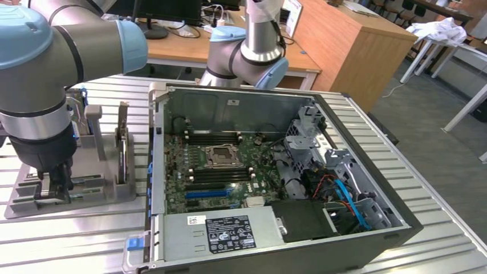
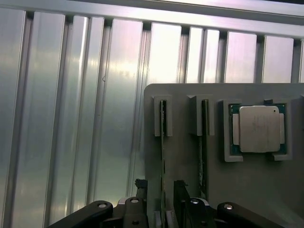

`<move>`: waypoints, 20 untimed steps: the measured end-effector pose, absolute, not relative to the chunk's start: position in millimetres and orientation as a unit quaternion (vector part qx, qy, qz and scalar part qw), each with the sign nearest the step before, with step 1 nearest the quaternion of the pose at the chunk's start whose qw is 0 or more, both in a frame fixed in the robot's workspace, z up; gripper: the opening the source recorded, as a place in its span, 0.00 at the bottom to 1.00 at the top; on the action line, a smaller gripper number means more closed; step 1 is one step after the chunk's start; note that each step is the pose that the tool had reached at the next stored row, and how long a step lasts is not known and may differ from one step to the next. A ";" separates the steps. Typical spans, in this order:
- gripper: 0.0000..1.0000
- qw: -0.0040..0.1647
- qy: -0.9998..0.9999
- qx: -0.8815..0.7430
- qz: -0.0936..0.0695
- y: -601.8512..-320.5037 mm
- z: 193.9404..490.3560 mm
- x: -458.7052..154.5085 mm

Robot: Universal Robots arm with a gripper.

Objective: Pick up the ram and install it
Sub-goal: 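Pick up the ram and move it above insertion slot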

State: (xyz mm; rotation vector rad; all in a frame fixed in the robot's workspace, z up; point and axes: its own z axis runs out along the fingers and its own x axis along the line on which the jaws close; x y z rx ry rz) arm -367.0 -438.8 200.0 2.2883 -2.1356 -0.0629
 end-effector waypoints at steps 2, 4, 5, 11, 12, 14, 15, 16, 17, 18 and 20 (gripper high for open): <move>0.36 0.005 -0.682 0.731 -0.020 -438.8 199.9 -367.0; 0.36 0.005 -0.682 0.731 -0.020 -438.8 199.9 -367.0; 0.36 0.005 -0.682 0.731 -0.020 -438.8 199.9 -367.0; 0.12 0.005 -0.682 0.731 -0.020 -438.8 199.9 -367.0; 0.12 0.005 -0.682 0.731 -0.020 -438.8 199.9 -367.0; 0.12 0.005 -0.682 0.731 -0.020 -438.8 199.9 -367.0; 0.12 0.005 -0.682 0.731 -0.020 -438.8 199.9 -367.0; 0.12 0.005 -0.682 0.731 -0.020 -438.8 199.9 -367.0; 0.12 0.005 -0.682 0.731 -0.020 -438.8 199.9 -367.0; 0.12 0.005 -0.682 0.731 -0.020 -438.8 200.1 -366.9; 0.12 0.005 -0.682 0.731 -0.020 -438.8 201.1 -367.0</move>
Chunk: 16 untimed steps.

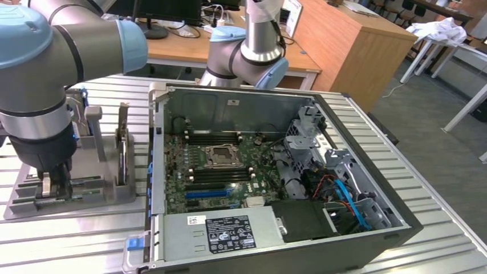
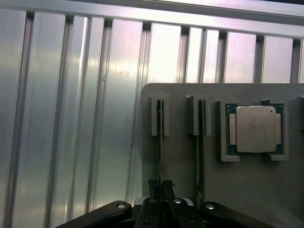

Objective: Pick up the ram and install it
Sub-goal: 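Pick up the ram and move it above insertion slot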

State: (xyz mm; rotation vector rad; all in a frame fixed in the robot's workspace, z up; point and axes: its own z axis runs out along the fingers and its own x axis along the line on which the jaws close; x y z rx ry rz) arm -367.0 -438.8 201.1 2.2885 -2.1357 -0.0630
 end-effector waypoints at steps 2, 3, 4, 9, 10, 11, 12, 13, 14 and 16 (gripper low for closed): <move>0.12 0.005 -0.682 0.731 -0.020 -438.8 202.5 -367.0; 0.12 0.005 -0.682 0.731 -0.020 -438.8 203.2 -367.0; 0.12 0.005 -0.682 0.731 -0.020 -438.8 203.7 -366.9; 0.12 0.005 -0.682 0.731 -0.020 -438.8 206.1 -367.0; 0.12 0.005 -0.682 0.731 -0.020 -438.8 206.5 -367.0; 0.12 0.005 -0.682 0.731 -0.020 -438.8 206.8 -366.9; 0.12 0.005 -0.682 0.731 -0.020 -438.8 207.1 -366.9; 0.12 0.005 -0.682 0.731 -0.020 -438.8 207.3 -367.0; 0.12 0.005 -0.682 0.731 -0.020 -438.8 207.7 -367.0; 0.12 0.005 -0.682 0.731 -0.020 -438.8 208.3 -367.0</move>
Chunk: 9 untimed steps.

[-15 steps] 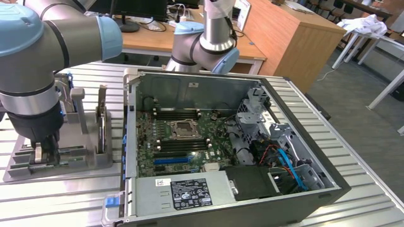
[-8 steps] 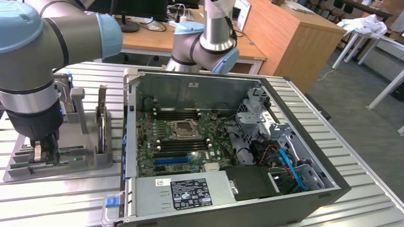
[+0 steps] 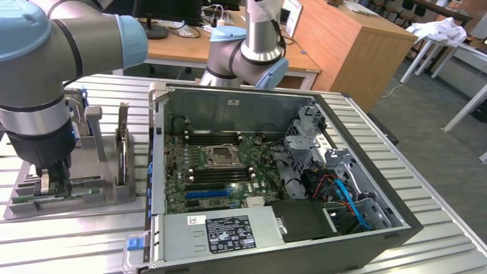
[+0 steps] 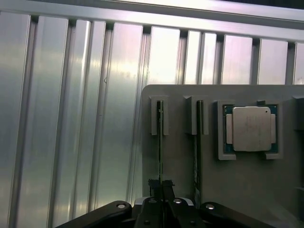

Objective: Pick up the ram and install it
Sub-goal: 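Pick up the ram and move it above insertion slot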

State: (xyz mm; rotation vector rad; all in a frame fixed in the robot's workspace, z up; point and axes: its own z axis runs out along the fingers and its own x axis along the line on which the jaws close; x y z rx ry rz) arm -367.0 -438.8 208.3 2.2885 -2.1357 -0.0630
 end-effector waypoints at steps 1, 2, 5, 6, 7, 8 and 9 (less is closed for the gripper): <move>0.12 0.005 -0.682 0.731 -0.020 -438.8 208.6 -367.0; 0.12 0.005 -0.682 0.731 -0.020 -438.8 209.0 -367.0; 0.12 0.005 -0.682 0.731 -0.020 -438.8 209.9 -367.0; 0.12 0.005 -0.682 0.731 -0.020 -438.8 210.1 -367.0; 0.12 0.005 -0.682 0.731 -0.020 -438.8 210.3 -367.0; 0.12 0.005 -0.682 0.731 -0.020 -438.8 210.5 -367.0; 0.12 0.005 -0.682 0.731 -0.020 -438.8 210.8 -367.0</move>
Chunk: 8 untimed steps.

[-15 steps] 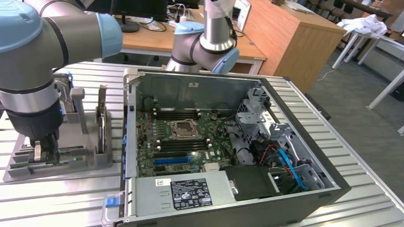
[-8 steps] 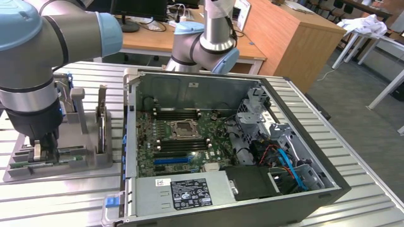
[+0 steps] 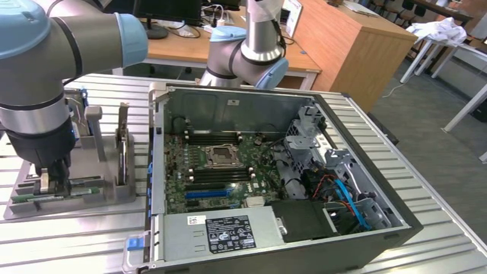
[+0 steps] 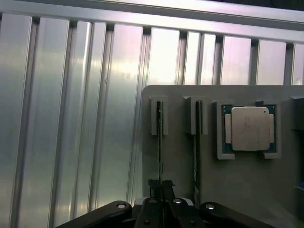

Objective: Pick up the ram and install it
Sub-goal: 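Pick up the ram and move it above insertion slot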

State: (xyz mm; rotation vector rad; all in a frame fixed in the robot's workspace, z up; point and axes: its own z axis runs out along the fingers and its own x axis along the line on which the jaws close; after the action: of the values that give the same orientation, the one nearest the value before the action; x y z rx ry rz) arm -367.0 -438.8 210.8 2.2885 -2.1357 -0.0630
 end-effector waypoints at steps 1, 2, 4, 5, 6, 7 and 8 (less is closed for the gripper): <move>0.12 0.005 -0.682 0.731 -0.020 -438.8 211.2 -367.0; 0.12 0.005 -0.682 0.731 -0.020 -438.8 211.6 -367.0; 0.12 0.005 -0.682 0.731 -0.020 -438.9 212.5 -367.0; 0.12 0.005 -0.682 0.731 -0.020 -438.8 212.9 -367.0; 0.12 0.005 -0.682 0.731 -0.020 -438.8 213.1 -367.0; 0.12 0.005 -0.682 0.731 -0.020 -438.8 213.3 -366.9; 0.12 0.005 -0.682 0.731 -0.020 -438.8 213.5 -366.9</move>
State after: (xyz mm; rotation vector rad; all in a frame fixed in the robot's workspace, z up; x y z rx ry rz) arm -366.9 -438.8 213.5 2.2888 -2.1358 -0.0629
